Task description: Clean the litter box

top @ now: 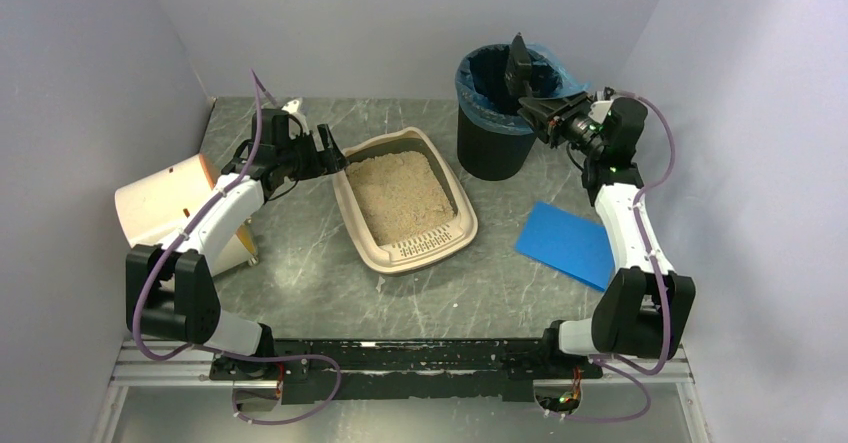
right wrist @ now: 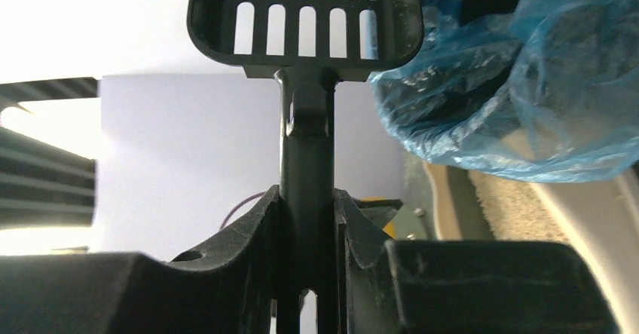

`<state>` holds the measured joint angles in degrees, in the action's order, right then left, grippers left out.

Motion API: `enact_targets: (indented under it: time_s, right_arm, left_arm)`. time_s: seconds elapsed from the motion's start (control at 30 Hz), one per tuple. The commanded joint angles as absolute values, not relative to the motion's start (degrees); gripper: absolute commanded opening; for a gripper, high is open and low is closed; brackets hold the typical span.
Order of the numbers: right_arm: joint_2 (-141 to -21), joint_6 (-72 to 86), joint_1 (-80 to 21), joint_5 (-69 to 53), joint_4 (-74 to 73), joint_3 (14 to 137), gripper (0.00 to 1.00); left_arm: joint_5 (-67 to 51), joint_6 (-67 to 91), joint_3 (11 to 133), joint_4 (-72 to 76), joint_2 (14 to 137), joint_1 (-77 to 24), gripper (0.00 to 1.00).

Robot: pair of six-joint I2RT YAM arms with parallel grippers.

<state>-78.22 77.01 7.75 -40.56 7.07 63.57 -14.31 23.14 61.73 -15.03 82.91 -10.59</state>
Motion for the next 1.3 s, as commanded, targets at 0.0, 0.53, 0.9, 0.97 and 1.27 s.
enact_targets:
  time_s: [0.0,0.53,0.9,0.97,1.27]
  right_arm:
    - [-77.22,88.57,8.52,-46.05,21.97,60.03,0.00]
    - [-77.17,86.26,9.76,-44.32,18.23,60.91,0.00]
    - [-77.17,55.09,7.99,-36.46,-6.13,72.48,0.00]
    - [-76.16,50.00,7.48,-33.36,-9.03,73.15,0.00]
    - [-75.17,32.64,-2.70,-20.63,-20.65,81.08,0.00]
  left_arm:
    - [-15.35,22.56,61.13,-13.33,80.99,-10.10,0.85]
    - [-15.06,22.41,61.26,-13.54,81.46,-10.11,0.85]
    - [-14.62,22.41,61.48,-13.79,81.73,-10.06,0.83]
    - [-14.55,22.83,61.31,-13.59,81.90,-10.08,0.83]
    - [-13.50,25.29,62.06,-13.57,83.85,-10.03,0.77]
